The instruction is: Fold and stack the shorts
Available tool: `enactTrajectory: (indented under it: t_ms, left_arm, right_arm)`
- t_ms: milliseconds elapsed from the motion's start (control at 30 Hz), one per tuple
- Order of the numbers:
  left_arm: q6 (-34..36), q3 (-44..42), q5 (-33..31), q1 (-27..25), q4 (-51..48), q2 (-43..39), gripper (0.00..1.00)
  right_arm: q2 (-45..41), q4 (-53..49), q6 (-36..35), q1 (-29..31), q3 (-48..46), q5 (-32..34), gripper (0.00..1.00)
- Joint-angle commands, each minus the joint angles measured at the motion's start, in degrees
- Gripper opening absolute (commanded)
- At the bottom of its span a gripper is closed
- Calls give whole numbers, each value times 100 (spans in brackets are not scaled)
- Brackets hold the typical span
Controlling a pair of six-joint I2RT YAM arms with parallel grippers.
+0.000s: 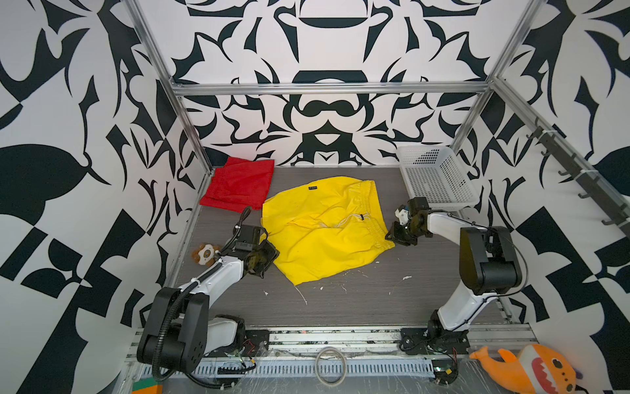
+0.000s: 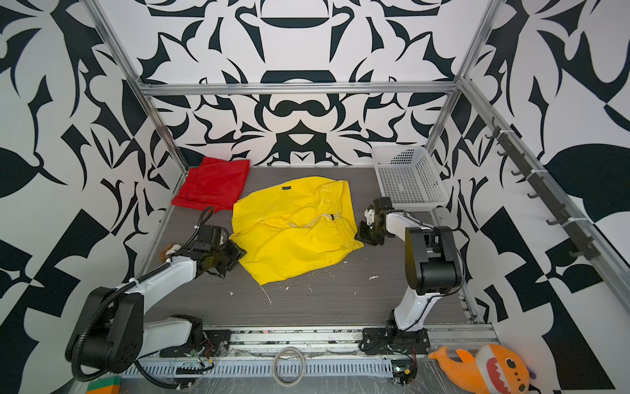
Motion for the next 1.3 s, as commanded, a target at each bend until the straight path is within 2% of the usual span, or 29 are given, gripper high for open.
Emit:
enactTrajectory:
  t_ms: [0, 67, 200, 300, 400, 467, 533, 600, 633, 667, 733, 767, 867, 967, 1167, 1267]
  left_arm:
    - [487, 728, -135, 10, -490, -71, 20]
    - [879, 1237, -309, 10, -1107, -217, 12]
    - [1594, 2243, -662, 1, -2132, -553, 5]
    - [2143, 3102, -888, 1, -2671, -524, 5]
    - [2723, 4003, -888, 1, -3185, -11, 6]
    - [3069, 4534, -774, -11, -3504, 795, 6]
    - [3315, 4959, -772, -57, -3832, 1484, 13]
    - [3558, 5370, -909, -94, -4269, 2169, 26]
    - [3619, 5514, -1011, -103, -4447, 2428, 35]
    - [3676, 5546, -1067, -104, -4494, 2584, 48]
    - [3678, 5424, -1146, -100, -4400, 2636, 63]
    - [3672, 5343, -1125, -104, -4343, 2588, 70]
    - [3587, 4978, -1081, -64, -4202, 2239, 81]
    - [3401, 4331, -834, 92, -3969, 1736, 84]
    - [2917, 2820, -111, 635, -3361, 576, 84]
    - [2737, 2445, 185, 676, -3186, 160, 84]
  right_arm:
    - [-293, -202, 91, 19, -281, -166, 12]
    - [-609, -212, 149, 14, -360, -319, 0]
    - [-1411, -282, 345, 21, -441, -599, 0]
    - [-2075, -479, 449, 48, -424, -669, 0]
    - [-2577, -619, 564, 79, -469, -663, 0]
    - [-2750, -727, 591, 116, -520, -616, 0]
    - [-2797, -803, 598, 180, -569, -516, 0]
    - [-2824, -890, 585, 255, -617, -396, 0]
    - [-2841, -933, 593, 315, -638, -316, 6]
    - [-2859, -962, 608, 378, -658, -240, 13]
    - [-2874, -961, 702, 528, -715, -81, 28]
    - [-2839, -955, 771, 623, -748, -4, 37]
    - [-2700, -908, 950, 965, -880, 127, 54]
    - [-2617, -576, 1111, 1116, -1184, -66, 62]
    - [-2241, 89, 1372, 1103, -1566, -383, 64]
    - [-1991, 242, 1595, 1094, -1591, -520, 64]
